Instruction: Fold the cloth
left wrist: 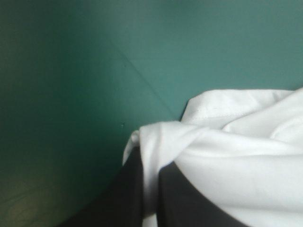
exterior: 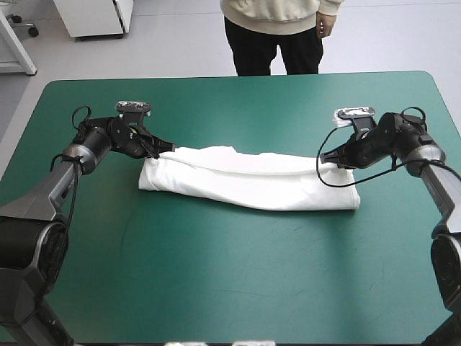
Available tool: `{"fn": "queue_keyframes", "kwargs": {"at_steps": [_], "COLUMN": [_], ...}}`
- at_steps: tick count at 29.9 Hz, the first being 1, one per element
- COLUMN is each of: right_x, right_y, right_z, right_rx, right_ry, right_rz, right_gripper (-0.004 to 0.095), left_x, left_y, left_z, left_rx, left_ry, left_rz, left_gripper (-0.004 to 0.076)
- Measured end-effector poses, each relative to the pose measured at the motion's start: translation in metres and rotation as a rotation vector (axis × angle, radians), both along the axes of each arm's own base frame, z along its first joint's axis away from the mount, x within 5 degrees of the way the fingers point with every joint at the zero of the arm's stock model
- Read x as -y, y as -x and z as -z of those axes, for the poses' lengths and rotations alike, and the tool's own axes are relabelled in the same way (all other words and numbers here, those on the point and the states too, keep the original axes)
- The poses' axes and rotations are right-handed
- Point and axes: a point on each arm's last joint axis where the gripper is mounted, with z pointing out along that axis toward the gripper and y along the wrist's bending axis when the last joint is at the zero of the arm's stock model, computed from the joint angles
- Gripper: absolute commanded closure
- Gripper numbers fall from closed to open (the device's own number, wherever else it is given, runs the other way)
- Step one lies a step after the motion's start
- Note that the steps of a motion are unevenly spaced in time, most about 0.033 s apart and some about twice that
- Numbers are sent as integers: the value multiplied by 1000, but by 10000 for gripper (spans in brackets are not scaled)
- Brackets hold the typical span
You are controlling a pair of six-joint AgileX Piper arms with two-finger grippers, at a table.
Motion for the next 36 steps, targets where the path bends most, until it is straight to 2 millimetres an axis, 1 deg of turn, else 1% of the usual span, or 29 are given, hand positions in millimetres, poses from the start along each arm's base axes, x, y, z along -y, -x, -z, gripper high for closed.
{"fn": "queue_keyframes", "kwargs": {"at_steps": [1, 2, 3, 5, 7, 9, 12, 14, 16, 18, 19, 20, 22, 25, 28, 31, 33, 36], "right_x": [1, 3, 6, 11, 20, 27, 35, 38, 39, 39, 39, 39, 39, 40, 42, 44, 44, 44], "right_y": [-1, -2, -3, -3, -1, 5, 19, 34, 50, 69, 79, 87, 108, 131, 147, 155, 155, 153], "right_z": [-3, -6, -9, -15, -23, -35, -58, -79, -97, -116, -125, -132, -151, -169, -180, -183, -182, -171], "right_rx": [4, 7, 6, 2, 4, 22, 72, 112, 147, 185, 210, 227, 290, 365, 411, 419, 411, 379], "right_ry": [-3, -5, -8, -11, -14, -15, -16, -14, -4, 12, 15, 20, 28, 46, 65, 81, 86, 85], "right_rz": [5, 12, 20, 34, 55, 72, 91, 96, 92, 87, 86, 88, 103, 118, 143, 159, 163, 164], "right_gripper": [554, 518, 491, 464, 462, 463, 463, 480, 548, 627, 671, 707, 794, 913, 925, 925, 925, 925], "left_x": [0, 0, 0, 1, 4, 7, 13, 23, 35, 52, 59, 68, 86, 111, 133, 151, 160, 169], "left_y": [0, 0, -1, -1, -3, -5, -7, -5, 0, 6, 9, 13, 20, 30, 38, 41, 40, 34], "left_z": [0, -1, -2, -8, -18, -32, -53, -66, -76, -82, -82, -83, -83, -82, -74, -54, -37, -9], "left_rx": [2, 4, 4, 2, 3, 10, 38, 57, 71, 70, 63, 55, 50, 48, 23, -36, -76, -129], "left_ry": [-1, -3, -3, -4, 11, 41, 105, 159, 199, 237, 247, 255, 256, 255, 270, 288, 301, 318], "left_rz": [3, 7, 12, 29, 45, 58, 99, 149, 209, 271, 296, 326, 391, 475, 535, 577, 593, 594], "left_gripper": [561, 486, 405, 269, 213, 215, 241, 302, 421, 575, 670, 730, 733, 733, 733, 733, 733, 733]}}
